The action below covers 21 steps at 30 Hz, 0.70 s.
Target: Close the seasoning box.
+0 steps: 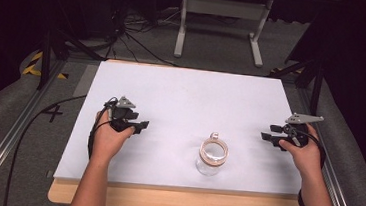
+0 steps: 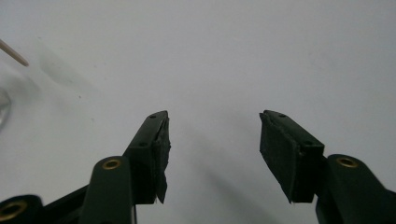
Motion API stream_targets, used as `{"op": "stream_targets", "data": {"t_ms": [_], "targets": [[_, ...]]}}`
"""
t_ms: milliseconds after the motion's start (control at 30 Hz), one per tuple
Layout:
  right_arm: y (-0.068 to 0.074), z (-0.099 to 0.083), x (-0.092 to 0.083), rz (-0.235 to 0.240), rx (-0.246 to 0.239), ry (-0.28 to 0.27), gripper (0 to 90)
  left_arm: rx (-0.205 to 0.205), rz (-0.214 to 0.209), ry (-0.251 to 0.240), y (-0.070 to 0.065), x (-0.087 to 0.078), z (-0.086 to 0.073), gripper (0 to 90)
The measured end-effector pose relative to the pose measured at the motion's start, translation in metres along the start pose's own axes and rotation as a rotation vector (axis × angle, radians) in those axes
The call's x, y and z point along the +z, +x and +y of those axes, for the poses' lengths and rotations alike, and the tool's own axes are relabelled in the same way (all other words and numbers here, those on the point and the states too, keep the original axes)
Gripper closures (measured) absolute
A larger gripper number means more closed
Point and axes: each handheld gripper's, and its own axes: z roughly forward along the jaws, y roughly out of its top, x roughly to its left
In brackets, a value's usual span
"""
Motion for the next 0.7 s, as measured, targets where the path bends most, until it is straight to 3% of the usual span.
{"op": "stream_targets", "data": {"t_ms": [33,67,133,233,467,700], "targets": [[-0.001,-0.002,0.003,0.002,-0.006,0.009,42.8,-0.012,0.0,0.002,0.0,0.002,-0.002,43.6],[-0.001,-0.004,0.006,0.001,-0.013,0.019,42.8,0.006,0.004,0.0,0.002,0.005,-0.003,43.4],[-0.001,-0.006,0.011,0.001,-0.031,0.032,42.1,-0.014,-0.015,0.015,0.003,0.009,-0.007,43.4],[-0.002,-0.012,0.021,0.031,-0.045,0.03,41.8,-0.008,-0.031,0.039,0.005,0.016,-0.012,44.0],[-0.004,-0.02,0.03,0.07,-0.019,0.032,40.3,-0.007,-0.029,0.067,0.007,0.021,-0.015,39.8],[-0.002,-0.018,0.028,0.066,-0.017,0.035,39.6,-0.034,-0.033,0.078,0.004,0.023,-0.014,35.8]]}}
